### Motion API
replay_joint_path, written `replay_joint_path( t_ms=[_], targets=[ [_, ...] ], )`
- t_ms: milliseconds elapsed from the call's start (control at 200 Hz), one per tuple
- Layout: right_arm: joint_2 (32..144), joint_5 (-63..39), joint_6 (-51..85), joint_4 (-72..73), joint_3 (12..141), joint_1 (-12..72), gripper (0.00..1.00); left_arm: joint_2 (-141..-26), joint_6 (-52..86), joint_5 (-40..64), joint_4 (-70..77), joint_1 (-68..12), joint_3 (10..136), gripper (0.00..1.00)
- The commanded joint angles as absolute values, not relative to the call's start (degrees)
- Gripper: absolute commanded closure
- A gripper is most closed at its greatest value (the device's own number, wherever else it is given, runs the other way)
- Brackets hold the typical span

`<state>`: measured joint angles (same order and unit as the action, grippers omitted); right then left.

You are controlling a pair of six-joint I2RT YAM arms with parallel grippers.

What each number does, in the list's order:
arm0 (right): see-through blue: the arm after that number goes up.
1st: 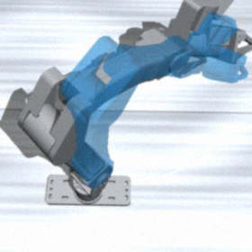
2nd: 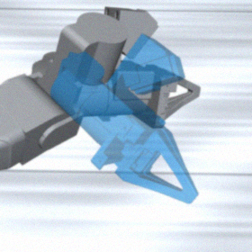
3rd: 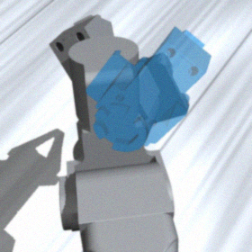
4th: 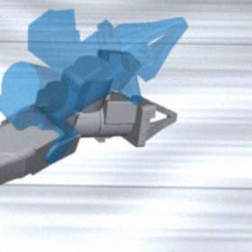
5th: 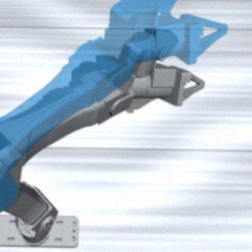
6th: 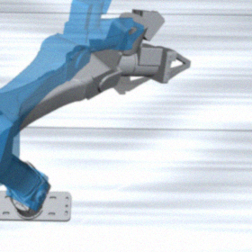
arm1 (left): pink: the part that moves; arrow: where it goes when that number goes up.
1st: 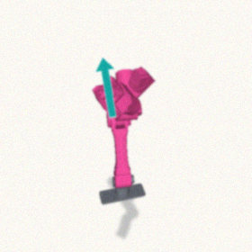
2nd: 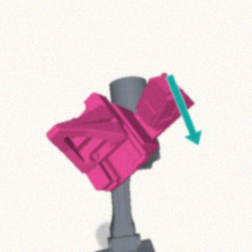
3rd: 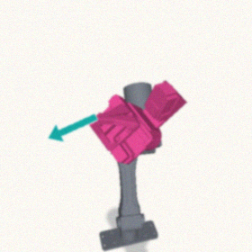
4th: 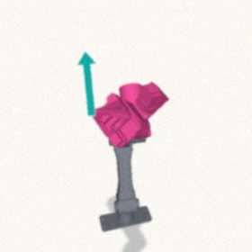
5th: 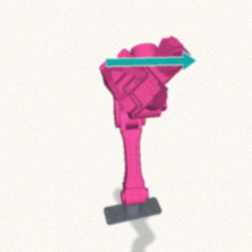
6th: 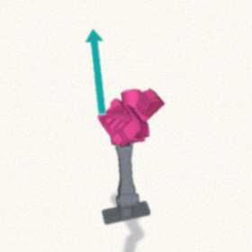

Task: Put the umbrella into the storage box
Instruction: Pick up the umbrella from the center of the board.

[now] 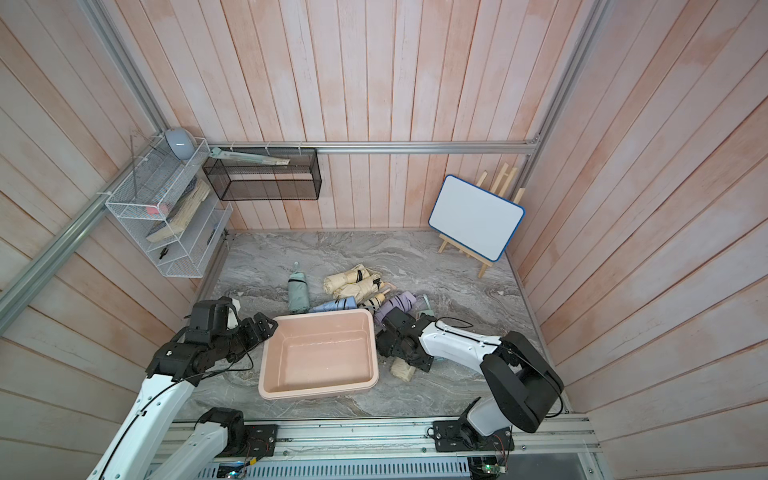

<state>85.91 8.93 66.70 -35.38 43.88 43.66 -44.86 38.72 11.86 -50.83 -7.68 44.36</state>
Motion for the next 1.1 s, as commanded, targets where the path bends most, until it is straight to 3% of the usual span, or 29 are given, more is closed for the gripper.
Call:
replay_joint_path(
  t_ms=[0,635,855,1095],
  targets=[
    [86.7,9.27,65.83,-35.85,45.26,43.33,0.26,-43.92,38.32,12.9,-51.92,-7.91,44.88,0.12],
    [67.2,10.73,65.37,-36.93,38.34,43.15,0.83,-43.36,37.65,14.63,-51.39,-8.15,44.09,0.15],
    [58.54,10.78,61.29,-41.87,40.71,43.09,0.89,-43.68,37.09,15.59,-51.0,-8.18,43.87,0.17],
    [56.27,8.3,54.49,-46.23,52.47,43.13,0.91,-43.19,37.02,16.27,-50.63,-8.17,43.06,0.19]
  ],
)
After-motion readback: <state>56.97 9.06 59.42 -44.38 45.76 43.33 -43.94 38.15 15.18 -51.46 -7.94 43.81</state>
